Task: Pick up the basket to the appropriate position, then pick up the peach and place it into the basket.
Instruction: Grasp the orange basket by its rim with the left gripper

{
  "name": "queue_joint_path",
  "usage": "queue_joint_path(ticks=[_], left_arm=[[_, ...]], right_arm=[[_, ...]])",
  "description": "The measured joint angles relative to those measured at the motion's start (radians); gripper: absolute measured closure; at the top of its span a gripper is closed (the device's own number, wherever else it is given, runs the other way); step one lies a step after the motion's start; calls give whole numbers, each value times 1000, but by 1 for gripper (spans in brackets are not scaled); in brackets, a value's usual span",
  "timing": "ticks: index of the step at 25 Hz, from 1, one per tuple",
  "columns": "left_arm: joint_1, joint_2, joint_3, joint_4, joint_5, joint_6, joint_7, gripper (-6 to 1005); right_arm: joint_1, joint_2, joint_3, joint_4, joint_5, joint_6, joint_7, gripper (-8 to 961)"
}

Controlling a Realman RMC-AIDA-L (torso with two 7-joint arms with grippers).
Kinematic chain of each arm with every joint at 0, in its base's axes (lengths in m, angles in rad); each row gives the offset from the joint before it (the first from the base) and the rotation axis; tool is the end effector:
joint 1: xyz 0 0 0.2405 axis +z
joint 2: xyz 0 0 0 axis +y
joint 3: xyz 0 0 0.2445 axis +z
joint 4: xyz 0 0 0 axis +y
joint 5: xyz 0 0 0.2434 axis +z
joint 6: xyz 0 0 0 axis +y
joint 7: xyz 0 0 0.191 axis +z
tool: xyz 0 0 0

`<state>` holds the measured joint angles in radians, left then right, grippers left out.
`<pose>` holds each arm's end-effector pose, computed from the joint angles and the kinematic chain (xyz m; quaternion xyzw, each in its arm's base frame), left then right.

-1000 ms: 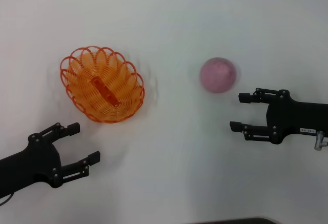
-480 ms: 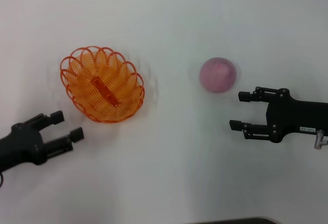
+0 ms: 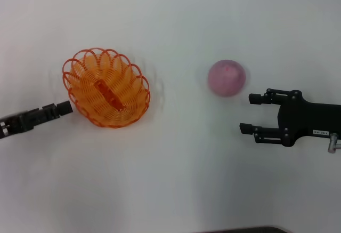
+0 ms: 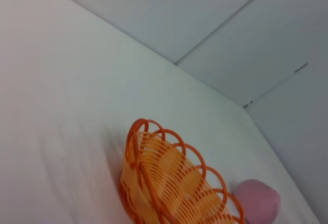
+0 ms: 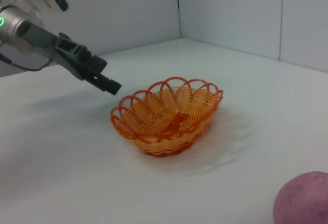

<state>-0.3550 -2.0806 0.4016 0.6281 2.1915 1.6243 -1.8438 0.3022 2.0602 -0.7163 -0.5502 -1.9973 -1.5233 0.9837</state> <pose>-0.3440 0.2995 -0.0177 -0.7842 -0.5457 -0.2729 0.1133 0.3412 0.2881 -0.0526 -0.9504 0.1717 0.1910 0.1753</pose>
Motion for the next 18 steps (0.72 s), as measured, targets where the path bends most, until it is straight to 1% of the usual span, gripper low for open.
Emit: queue_joint_path(ticks=[6,11,14,16,18], left_arm=[[-29,7,7,26,3,-9,-56,156],[-64,11,18,94,25,-25,-99,156],[-99,12,25,141,68,-38,-128,157],[-131,12,56,172,102,-53,-143,157],[-146,12,92,189,123,-72,-157,158]], right_arm=[[1,-1,0,-1,0,0,0,179],[2,0,0,-2,2,-1,0,179],[6,0,0,-4,2,-1,0,179],[8,0,0,-4,1,-1,0,179],[9,0,0,-4,0,-2,-1,179]])
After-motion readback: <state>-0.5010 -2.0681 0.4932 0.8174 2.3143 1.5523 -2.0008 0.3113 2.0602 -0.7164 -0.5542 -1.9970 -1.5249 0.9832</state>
